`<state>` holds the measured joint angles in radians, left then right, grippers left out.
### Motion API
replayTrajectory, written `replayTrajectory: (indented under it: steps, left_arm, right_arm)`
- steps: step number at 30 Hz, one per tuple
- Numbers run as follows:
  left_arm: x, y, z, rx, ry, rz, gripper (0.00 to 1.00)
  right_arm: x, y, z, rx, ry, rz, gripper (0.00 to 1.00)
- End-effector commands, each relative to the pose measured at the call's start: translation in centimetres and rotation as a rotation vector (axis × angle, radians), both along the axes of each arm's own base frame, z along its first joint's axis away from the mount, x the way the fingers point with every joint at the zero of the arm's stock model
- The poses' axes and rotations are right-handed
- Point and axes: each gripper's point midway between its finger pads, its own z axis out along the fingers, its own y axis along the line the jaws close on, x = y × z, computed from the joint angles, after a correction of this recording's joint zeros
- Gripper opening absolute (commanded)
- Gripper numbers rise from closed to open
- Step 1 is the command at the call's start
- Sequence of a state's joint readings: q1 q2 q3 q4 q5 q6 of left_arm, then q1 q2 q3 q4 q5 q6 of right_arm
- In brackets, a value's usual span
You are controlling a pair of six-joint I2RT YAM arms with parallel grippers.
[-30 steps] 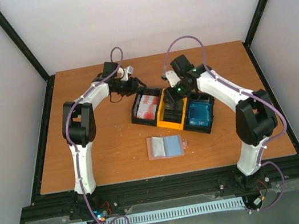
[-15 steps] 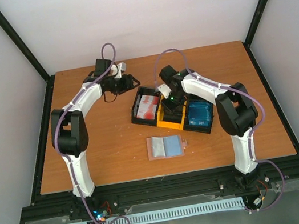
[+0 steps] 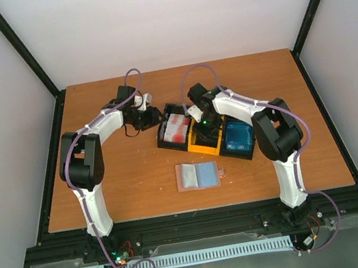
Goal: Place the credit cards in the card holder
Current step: Pick up the credit card from the storage box.
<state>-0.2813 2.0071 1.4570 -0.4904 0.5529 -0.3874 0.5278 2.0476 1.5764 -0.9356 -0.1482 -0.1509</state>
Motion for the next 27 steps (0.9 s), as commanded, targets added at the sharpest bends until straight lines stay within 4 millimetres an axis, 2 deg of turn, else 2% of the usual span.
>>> replayTrajectory:
  steps: [1, 6, 15, 22, 27]
  left_arm:
    - [0.2, -0.2, 2.1, -0.020, -0.055, 0.001, 0.52]
    - [0.0, -0.3, 1.7, -0.017, -0.046, 0.002, 0.50]
    - [0.2, -0.5, 1.4, -0.002, -0.050, 0.002, 0.38]
    - [0.7, -0.5, 0.9, 0.012, -0.040, 0.014, 0.36]
    - [0.9, -0.6, 0.7, 0.007, -0.039, 0.012, 0.33]
  right_arm:
    - [0.4, -0.2, -1.1, -0.049, -0.026, 0.050, 0.50]
    - [-0.2, 0.4, -1.8, -0.016, 0.015, 0.083, 0.50]
    - [-1.3, 0.3, -2.7, -0.015, 0.059, 0.117, 0.47]
    - [-3.1, 2.0, 0.0, 0.115, 0.110, 0.165, 0.43]
    - [-3.6, 2.1, 1.2, 0.148, 0.125, 0.156, 0.38]
